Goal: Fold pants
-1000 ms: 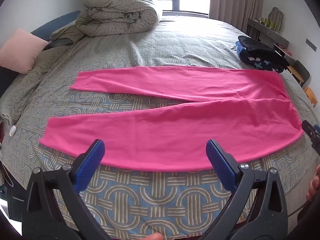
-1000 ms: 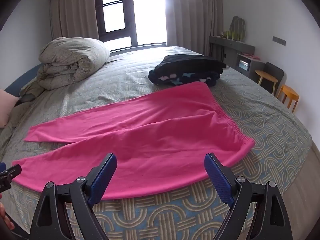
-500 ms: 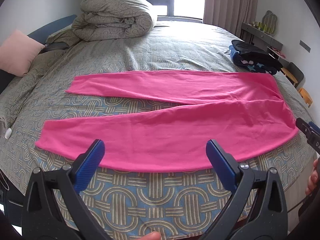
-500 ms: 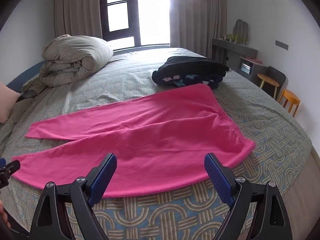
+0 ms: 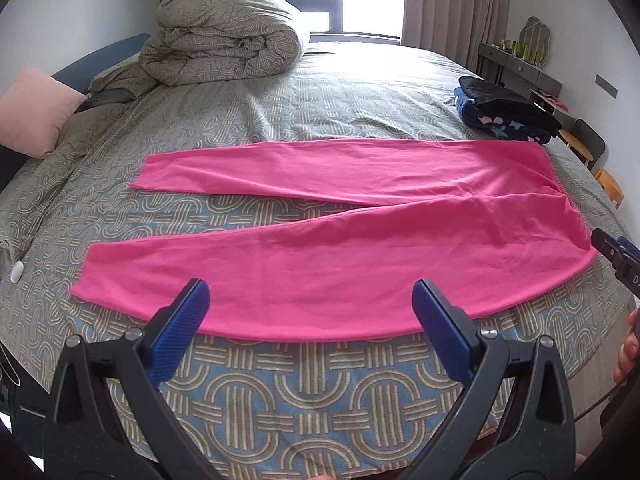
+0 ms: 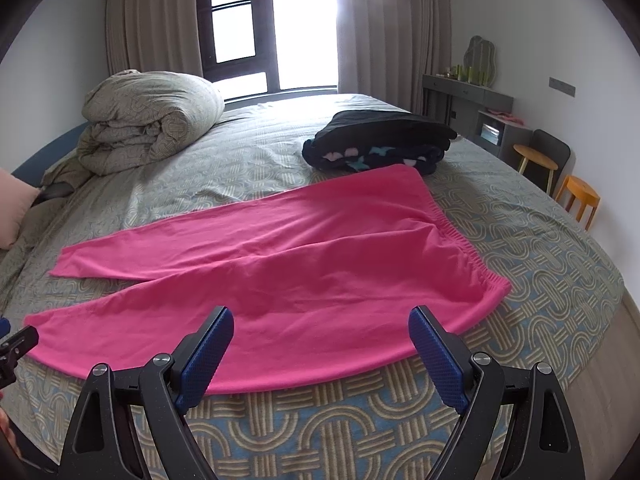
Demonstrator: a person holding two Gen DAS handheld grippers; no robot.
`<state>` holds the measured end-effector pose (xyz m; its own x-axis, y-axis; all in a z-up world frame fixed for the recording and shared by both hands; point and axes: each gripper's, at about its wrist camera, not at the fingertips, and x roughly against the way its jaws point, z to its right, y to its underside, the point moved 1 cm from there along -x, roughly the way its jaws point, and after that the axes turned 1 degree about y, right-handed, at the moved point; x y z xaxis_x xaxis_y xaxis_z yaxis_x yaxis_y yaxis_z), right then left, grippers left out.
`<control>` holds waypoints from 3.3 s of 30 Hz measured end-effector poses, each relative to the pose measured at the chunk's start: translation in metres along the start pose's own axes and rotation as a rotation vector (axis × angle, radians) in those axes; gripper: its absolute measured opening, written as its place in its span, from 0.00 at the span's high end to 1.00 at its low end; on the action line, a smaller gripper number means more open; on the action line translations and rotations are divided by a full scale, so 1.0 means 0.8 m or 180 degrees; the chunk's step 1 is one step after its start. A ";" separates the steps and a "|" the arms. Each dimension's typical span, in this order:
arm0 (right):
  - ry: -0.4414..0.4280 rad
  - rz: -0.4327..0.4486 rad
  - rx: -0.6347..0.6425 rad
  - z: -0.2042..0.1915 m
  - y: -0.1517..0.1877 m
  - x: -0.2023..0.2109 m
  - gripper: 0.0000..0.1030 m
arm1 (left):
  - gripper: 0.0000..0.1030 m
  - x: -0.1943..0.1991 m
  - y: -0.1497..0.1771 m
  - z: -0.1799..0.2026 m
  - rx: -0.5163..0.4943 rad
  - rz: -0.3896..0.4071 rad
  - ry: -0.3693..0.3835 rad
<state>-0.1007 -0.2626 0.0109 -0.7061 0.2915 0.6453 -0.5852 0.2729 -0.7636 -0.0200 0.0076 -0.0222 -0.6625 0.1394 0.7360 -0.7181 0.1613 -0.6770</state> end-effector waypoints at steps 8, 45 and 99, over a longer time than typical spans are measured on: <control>-0.0044 -0.0038 -0.0026 0.003 0.003 -0.002 0.12 | 0.02 0.000 0.004 -0.005 0.0008 -0.0008 -0.0164; -0.0046 -0.0085 -0.0052 0.006 0.010 -0.002 0.12 | 0.02 -0.004 0.012 -0.006 0.0027 -0.0100 -0.0098; 0.0003 -0.0225 -0.0174 0.016 0.017 -0.018 0.12 | 0.02 -0.026 0.022 -0.024 0.0170 -0.0320 -0.0148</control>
<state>-0.1036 -0.2748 -0.0095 -0.6635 0.2707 0.6975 -0.6108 0.3425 -0.7139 -0.0150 0.0265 -0.0492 -0.5950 0.0794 0.7998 -0.7909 0.1196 -0.6002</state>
